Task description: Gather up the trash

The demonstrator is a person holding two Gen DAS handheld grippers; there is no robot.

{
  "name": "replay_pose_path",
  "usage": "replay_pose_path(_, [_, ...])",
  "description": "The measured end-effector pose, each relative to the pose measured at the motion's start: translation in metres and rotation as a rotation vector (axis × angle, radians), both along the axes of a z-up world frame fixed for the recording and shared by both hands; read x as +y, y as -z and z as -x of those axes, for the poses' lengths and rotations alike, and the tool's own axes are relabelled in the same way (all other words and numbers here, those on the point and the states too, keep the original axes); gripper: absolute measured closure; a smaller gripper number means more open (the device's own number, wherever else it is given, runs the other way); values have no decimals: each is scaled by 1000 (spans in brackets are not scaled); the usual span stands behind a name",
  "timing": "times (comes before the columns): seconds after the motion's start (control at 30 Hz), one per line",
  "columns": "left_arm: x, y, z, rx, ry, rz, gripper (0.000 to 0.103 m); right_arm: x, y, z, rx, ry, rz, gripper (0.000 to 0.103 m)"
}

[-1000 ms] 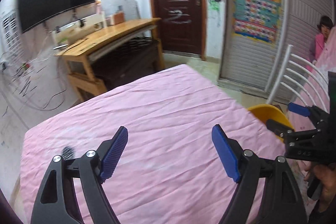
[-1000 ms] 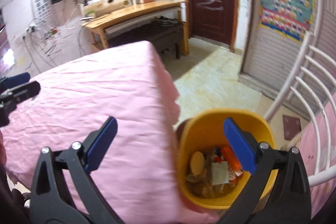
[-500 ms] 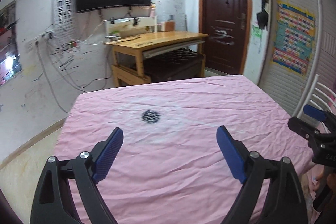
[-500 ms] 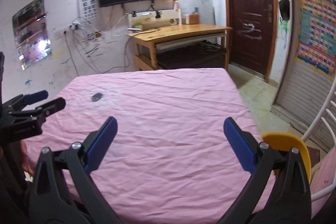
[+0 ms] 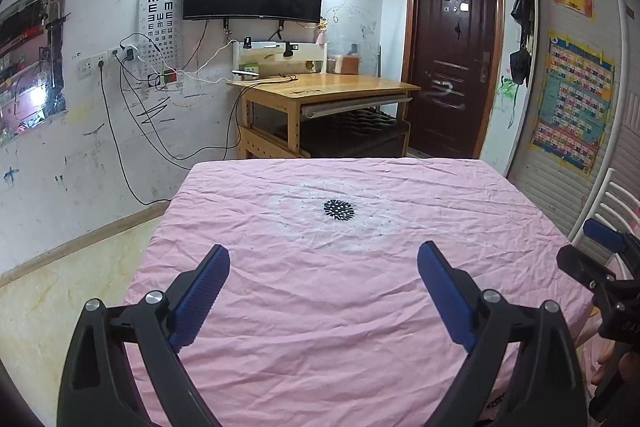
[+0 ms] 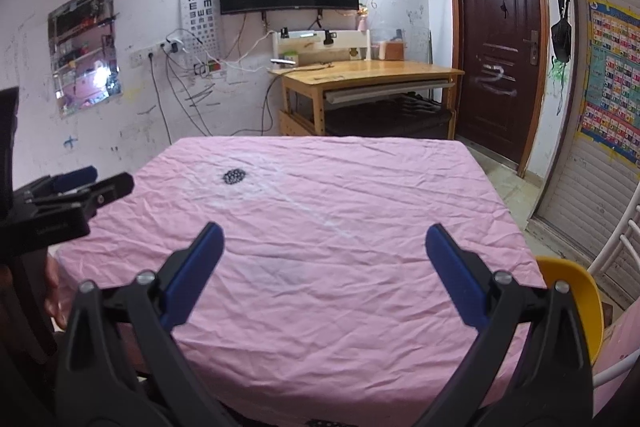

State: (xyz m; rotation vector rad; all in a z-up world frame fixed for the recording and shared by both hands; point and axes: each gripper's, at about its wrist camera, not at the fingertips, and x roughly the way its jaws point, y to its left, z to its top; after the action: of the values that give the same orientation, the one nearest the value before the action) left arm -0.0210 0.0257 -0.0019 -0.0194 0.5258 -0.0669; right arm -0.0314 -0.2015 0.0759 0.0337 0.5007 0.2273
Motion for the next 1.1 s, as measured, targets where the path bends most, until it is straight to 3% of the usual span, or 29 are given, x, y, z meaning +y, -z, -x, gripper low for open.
replay_pose_path(1.1, [-26,-13,55,-60,92,-11,11,-11,-12,42,-68,23,-13,6])
